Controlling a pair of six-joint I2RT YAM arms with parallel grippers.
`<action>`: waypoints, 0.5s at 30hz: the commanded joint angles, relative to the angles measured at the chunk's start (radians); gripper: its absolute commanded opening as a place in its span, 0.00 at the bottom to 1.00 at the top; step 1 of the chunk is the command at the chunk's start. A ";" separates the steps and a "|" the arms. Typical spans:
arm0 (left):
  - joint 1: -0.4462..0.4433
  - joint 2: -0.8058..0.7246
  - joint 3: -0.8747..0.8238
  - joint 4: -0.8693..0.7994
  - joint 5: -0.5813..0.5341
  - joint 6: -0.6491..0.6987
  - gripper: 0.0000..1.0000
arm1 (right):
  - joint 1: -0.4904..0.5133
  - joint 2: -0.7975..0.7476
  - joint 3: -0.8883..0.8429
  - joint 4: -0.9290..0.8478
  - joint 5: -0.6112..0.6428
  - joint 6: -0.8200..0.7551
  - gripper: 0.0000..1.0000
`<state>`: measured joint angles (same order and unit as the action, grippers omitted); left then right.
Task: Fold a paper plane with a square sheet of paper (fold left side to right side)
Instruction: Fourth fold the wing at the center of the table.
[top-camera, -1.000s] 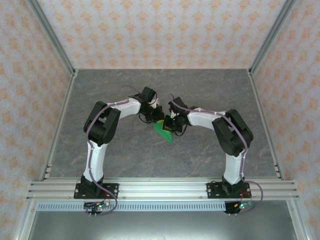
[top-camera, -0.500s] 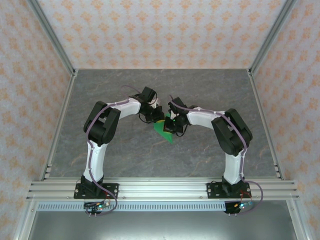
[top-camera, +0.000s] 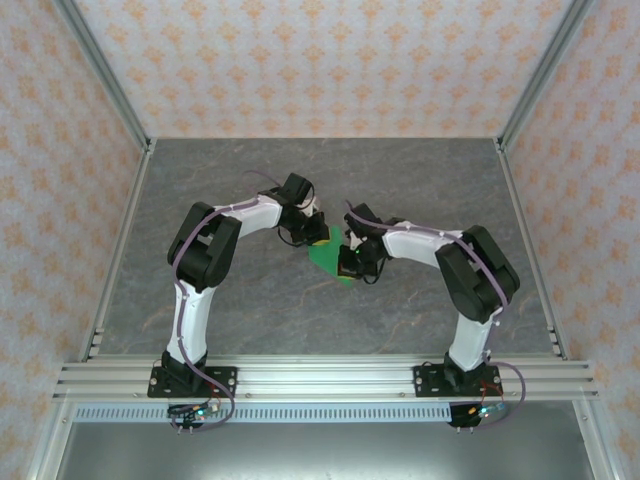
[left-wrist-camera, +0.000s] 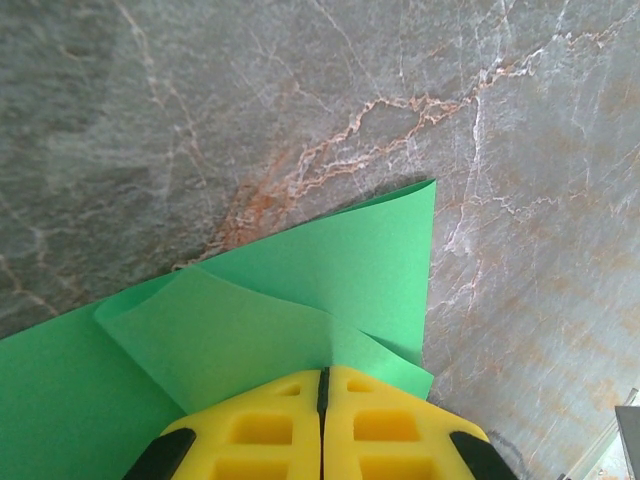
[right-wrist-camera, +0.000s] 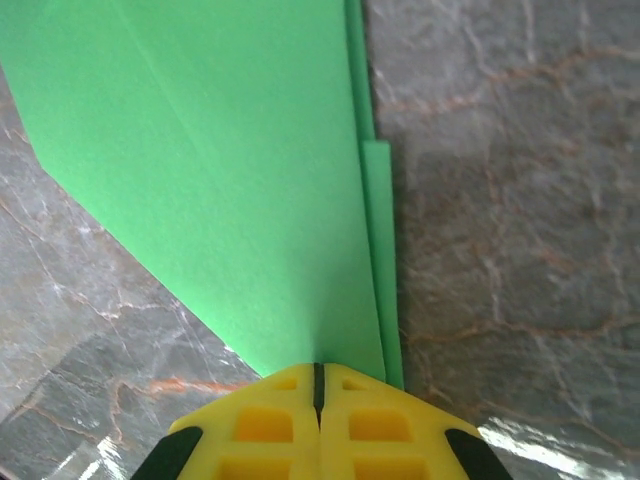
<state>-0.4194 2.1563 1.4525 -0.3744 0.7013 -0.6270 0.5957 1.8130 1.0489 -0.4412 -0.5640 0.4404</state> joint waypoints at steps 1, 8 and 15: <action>0.005 0.085 -0.024 -0.120 -0.148 0.021 0.07 | 0.009 -0.015 -0.066 -0.167 0.050 0.006 0.00; 0.005 0.085 -0.021 -0.125 -0.152 0.023 0.07 | -0.023 -0.060 -0.142 -0.109 0.014 0.050 0.00; 0.004 0.087 -0.017 -0.131 -0.155 0.027 0.07 | -0.053 -0.094 -0.174 -0.140 0.016 0.028 0.00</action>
<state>-0.4194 2.1609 1.4628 -0.3901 0.7010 -0.6266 0.5480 1.7191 0.9222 -0.3965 -0.5770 0.4675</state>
